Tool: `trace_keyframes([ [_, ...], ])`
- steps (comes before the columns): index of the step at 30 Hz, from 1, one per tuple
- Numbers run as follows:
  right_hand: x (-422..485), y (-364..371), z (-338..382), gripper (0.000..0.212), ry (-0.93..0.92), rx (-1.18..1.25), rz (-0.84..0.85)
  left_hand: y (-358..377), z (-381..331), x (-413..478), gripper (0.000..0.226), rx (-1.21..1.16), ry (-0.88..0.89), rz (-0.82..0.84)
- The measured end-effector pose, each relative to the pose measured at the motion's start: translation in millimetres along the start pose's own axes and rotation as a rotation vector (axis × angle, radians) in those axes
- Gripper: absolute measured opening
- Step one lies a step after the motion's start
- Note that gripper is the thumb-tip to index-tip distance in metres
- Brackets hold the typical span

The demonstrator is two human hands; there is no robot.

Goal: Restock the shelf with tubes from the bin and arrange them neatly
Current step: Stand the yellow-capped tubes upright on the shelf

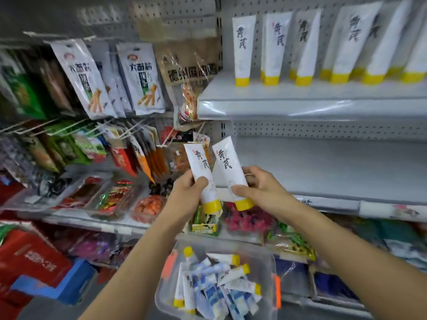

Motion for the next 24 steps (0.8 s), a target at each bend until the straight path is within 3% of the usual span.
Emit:
trace_keyframes([
  [3, 6, -22, 35, 0.034, -0.075, 0.008, -0.038, 11, -41, 7, 0.013, -0.016, 0.084, 0.040],
  [6, 21, -41, 72, 0.039, -0.174, 0.022, -0.108, 18, -75, 22, 0.036, -0.031, 0.156, 0.026],
  [14, 79, -65, 162, 0.047, -0.436, -0.007, -0.263, 34, -146, 56, 0.019, -0.092, 0.292, -0.001],
  [24, 160, -59, 158, 0.047, -0.395, -0.208, -0.258, 48, -150, 83, 0.015, -0.139, 0.239, -0.054],
])
Point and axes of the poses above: each hand's wrist, its own x-axis towards the middle knuckle, its own y-axis out of the palm, z = x × y, the point moved 2 cm from there along x, towards the middle knuckle, and after that the axes turned 13 degrees about -z, right-handed, at the moved point
